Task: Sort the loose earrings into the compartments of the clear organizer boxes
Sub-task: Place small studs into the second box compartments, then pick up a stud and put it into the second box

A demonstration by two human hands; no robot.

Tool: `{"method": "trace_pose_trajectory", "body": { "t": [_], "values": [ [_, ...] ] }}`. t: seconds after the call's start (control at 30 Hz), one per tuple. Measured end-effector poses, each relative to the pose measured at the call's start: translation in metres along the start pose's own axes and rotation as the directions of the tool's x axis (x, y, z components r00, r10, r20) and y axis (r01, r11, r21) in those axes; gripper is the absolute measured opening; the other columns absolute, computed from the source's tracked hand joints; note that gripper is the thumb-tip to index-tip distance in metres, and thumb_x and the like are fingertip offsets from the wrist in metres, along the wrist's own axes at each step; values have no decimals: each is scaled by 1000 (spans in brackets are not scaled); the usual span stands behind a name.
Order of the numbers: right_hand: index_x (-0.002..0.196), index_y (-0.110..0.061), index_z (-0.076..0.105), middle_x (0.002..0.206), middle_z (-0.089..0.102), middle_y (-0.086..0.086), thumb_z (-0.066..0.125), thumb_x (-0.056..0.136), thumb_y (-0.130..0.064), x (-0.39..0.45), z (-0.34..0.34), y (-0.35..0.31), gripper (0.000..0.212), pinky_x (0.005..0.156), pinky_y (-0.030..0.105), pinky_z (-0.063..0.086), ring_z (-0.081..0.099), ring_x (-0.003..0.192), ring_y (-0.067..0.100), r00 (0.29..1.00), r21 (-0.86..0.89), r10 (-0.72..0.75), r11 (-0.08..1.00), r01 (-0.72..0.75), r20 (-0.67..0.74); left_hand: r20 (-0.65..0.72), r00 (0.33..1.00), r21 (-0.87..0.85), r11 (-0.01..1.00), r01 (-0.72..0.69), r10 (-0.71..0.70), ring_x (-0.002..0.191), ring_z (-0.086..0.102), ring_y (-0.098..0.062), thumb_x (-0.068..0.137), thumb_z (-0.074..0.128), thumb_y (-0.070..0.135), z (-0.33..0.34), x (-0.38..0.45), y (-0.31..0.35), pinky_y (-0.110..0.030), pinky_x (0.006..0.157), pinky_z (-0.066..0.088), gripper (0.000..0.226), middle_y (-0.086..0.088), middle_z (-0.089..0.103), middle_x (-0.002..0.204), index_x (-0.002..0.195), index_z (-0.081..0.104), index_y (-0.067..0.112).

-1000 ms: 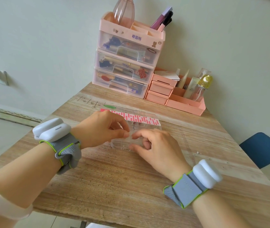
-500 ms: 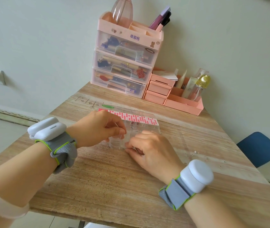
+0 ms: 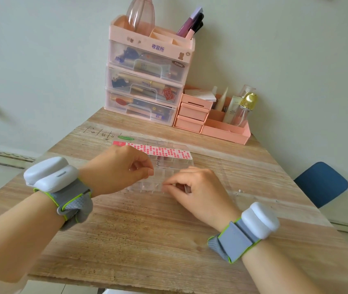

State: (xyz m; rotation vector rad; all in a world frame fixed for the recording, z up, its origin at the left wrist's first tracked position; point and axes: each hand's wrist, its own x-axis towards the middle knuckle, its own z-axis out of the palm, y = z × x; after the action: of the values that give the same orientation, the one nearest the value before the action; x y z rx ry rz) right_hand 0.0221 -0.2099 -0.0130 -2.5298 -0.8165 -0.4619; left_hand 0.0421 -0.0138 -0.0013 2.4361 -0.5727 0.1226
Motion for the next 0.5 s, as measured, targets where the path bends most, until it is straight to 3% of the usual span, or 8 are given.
{"method": "trace_pose_trajectory", "body": {
  "t": [0.13, 0.2, 0.33, 0.5],
  "values": [
    [80, -23, 76, 65, 62, -18, 70, 80, -25, -5, -18, 13, 6, 63, 11, 38, 52, 63, -2, 992, 24, 90, 996, -89, -87, -79, 997, 32, 999, -9, 11, 73, 60, -2, 85, 59, 29, 5, 6, 10, -16, 68, 46, 12, 9, 68, 79, 87, 70, 24],
    [79, -23, 76, 65, 63, -20, 71, 80, -24, -7, -28, 20, 5, 60, 7, 36, 52, 62, -5, 982, 47, 137, 990, -132, -131, -95, 995, 28, 999, -35, 37, 74, 60, -2, 85, 59, 28, 8, 8, 19, -19, 71, 49, 12, 10, 68, 79, 88, 70, 24],
    [77, -26, 76, 62, 66, -18, 71, 79, -23, -18, -46, 37, 5, 55, 14, 42, 54, 57, 4, 948, 135, 247, 965, -223, -199, -42, 994, 5, 994, -105, 106, 73, 56, 4, 85, 60, 25, 24, 16, 38, -5, 64, 43, 11, 15, 64, 76, 89, 70, 23],
    [69, -34, 71, 65, 69, -6, 72, 78, -22, -32, -56, 61, 15, 62, 31, 48, 57, 61, 18, 913, 170, 320, 944, -284, -252, 50, 985, -28, 986, -165, 167, 72, 54, 5, 86, 60, 21, 44, 27, 57, 1, 63, 38, 12, 12, 65, 82, 92, 70, 24]
  ]
}}
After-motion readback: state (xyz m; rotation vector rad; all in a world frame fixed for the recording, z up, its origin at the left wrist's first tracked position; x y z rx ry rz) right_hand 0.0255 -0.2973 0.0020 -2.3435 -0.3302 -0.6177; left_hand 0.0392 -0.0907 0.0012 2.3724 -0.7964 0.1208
